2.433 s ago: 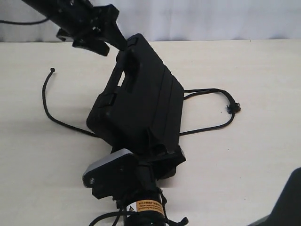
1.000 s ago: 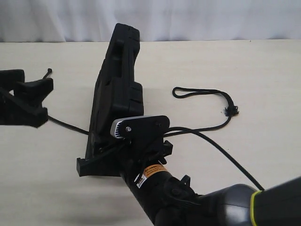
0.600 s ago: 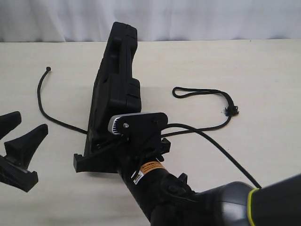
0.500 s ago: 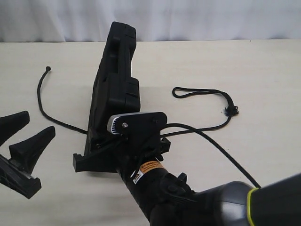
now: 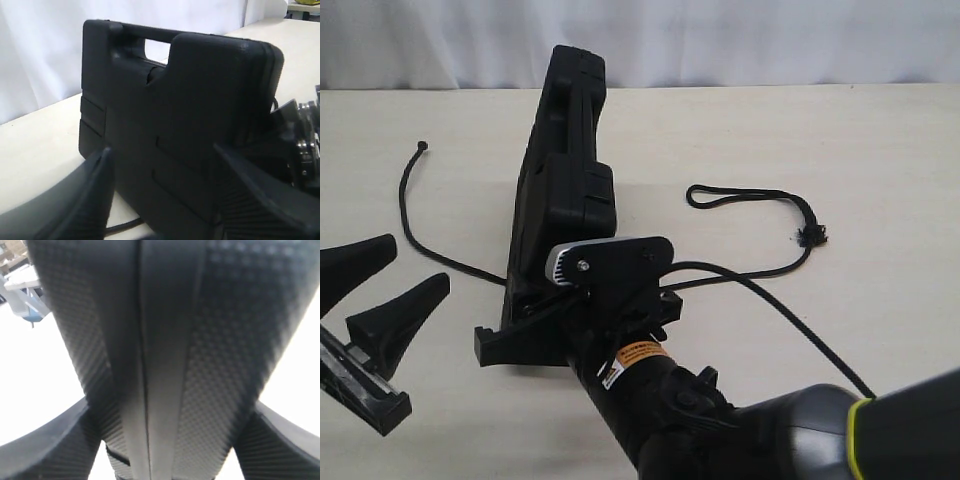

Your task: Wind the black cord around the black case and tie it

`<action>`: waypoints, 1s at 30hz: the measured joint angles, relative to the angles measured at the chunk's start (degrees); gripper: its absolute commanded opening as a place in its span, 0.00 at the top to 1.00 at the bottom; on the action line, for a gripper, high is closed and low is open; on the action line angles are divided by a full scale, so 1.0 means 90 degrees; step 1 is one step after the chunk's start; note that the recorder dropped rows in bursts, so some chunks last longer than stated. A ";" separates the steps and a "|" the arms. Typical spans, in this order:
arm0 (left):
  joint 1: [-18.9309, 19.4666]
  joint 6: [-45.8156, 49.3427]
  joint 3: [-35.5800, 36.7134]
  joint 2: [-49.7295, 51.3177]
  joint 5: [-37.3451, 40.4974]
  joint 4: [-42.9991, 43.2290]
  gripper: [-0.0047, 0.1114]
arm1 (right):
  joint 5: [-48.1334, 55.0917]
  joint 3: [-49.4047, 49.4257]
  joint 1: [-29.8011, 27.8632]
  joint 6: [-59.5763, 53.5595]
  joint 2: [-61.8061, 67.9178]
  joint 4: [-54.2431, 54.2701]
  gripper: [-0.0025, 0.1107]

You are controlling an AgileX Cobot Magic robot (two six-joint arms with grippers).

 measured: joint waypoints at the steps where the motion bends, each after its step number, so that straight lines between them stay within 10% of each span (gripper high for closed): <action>1: 0.0000 0.0063 0.0000 0.0000 -0.0050 0.0000 0.49 | 0.0066 0.0000 0.0000 -0.0099 -0.0046 0.0015 0.94; 20: 0.0000 0.0845 -0.0035 0.2676 -0.1138 0.0229 0.49 | 0.0870 0.0000 0.0000 -0.1239 -0.0493 0.0598 0.93; 30: 0.0000 0.0856 -0.0039 0.3517 -0.2212 0.0058 0.49 | 0.1072 -0.0014 0.0000 -0.1829 -0.0493 0.0628 0.58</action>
